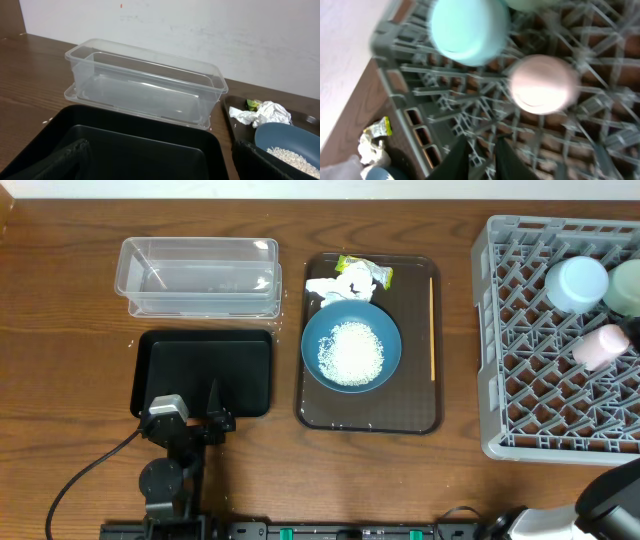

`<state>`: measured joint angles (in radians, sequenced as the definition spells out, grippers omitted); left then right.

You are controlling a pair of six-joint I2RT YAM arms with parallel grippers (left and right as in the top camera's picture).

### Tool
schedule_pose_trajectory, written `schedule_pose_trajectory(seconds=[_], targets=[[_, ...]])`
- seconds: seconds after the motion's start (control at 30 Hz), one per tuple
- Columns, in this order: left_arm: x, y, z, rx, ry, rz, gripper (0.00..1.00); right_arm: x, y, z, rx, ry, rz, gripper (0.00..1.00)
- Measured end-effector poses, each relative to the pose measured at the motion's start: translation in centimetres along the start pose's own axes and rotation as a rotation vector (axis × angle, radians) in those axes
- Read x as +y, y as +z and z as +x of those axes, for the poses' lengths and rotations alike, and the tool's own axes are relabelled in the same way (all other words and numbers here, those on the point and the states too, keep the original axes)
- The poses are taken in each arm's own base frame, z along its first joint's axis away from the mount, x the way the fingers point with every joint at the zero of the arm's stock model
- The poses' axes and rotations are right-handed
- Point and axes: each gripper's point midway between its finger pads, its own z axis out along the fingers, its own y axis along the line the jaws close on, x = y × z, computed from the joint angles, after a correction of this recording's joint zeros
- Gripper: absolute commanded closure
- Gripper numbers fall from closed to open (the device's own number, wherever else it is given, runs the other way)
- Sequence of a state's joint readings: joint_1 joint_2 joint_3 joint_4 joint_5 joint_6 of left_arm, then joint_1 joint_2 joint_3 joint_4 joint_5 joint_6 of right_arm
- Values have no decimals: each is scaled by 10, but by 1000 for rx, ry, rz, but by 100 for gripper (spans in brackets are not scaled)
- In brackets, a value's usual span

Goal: Sort waste into correct bins and load items into the dishwasher rack
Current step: 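Release the cup and move the right gripper to the chopstick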

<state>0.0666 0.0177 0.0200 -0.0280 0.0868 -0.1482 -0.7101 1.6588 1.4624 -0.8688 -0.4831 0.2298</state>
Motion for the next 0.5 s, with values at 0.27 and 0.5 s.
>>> schedule_pose_trajectory(seconds=[0.27, 0.5], targets=[[0, 0, 0, 0, 0, 0, 8, 47, 29, -8, -105, -116, 109, 98], [0, 0, 0, 0, 0, 0, 9, 83, 57, -39, -314, -223, 193, 94]])
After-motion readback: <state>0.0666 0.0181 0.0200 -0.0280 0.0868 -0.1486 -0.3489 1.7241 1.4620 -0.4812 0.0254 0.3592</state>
